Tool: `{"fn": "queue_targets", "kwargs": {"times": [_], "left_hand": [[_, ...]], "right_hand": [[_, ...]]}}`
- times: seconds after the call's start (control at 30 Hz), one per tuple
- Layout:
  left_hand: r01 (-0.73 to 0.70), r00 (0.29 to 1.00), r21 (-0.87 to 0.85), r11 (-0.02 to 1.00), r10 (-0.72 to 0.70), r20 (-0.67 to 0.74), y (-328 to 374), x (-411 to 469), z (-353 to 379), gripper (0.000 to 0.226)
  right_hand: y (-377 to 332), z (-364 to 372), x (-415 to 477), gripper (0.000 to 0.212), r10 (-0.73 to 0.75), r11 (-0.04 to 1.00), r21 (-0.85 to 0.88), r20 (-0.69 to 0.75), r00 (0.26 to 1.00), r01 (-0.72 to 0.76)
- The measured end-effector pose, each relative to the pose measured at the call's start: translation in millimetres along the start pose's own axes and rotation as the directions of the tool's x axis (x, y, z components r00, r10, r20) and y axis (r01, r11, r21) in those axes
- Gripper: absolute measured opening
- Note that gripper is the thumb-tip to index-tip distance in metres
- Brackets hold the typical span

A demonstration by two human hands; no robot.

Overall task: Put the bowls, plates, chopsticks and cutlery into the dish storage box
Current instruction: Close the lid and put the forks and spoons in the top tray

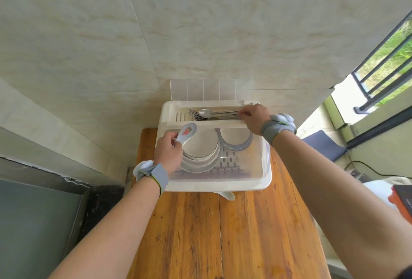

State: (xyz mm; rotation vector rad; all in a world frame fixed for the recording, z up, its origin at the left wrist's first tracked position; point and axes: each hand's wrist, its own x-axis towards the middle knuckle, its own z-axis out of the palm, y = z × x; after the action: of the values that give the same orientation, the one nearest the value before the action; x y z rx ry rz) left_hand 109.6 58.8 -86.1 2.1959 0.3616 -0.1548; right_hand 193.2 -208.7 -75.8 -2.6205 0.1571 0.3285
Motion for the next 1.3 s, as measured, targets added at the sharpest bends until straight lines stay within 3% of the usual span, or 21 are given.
{"fn": "queue_targets", "kwargs": {"times": [0.07,0.13,0.27,0.37,0.43,0.57,0.77,0.93,1.3], "left_hand": [[0.009,1.0,0.005,1.0,-0.009,0.014,0,2,1,0.025],[0.02,0.999,0.003,1.0,-0.02,0.024,0,4,0,0.025],[0.043,0.998,-0.027,0.999,-0.041,0.046,1,6,-1,0.025],[0.078,0.995,-0.058,0.995,-0.075,0.062,3,8,-2,0.024],[0.103,0.993,-0.066,0.992,-0.099,0.07,6,12,-3,0.021],[0.022,0.998,-0.04,0.999,-0.019,0.052,15,25,-3,0.019],[-0.163,0.985,0.149,0.975,0.169,-0.023,47,54,6,0.026],[-0.209,0.965,0.337,0.918,0.25,-0.085,51,78,-5,0.025],[-0.375,0.92,0.453,0.809,0.386,0.071,49,95,10,0.02]], "right_hand": [[-1,1,4,0.026,0.021,0.992,-0.121,0.019,1.0,-0.019],[-1,4,2,0.028,0.032,0.991,-0.131,-0.005,0.999,-0.032],[1,19,-19,0.033,0.005,0.997,0.074,-0.196,0.981,0.01],[6,38,-42,0.036,-0.015,0.998,0.055,-0.358,0.933,0.037],[10,51,-53,0.041,0.027,1.0,0.009,-0.405,0.914,-0.026],[14,59,-61,0.054,0.15,0.988,0.025,-0.364,0.919,-0.151],[15,56,-62,0.058,0.148,0.989,0.055,-0.328,0.933,-0.138],[14,60,-60,0.056,0.151,0.988,0.042,-0.359,0.921,-0.146],[15,64,-59,0.054,0.136,0.99,0.024,-0.399,0.907,-0.138]]}}
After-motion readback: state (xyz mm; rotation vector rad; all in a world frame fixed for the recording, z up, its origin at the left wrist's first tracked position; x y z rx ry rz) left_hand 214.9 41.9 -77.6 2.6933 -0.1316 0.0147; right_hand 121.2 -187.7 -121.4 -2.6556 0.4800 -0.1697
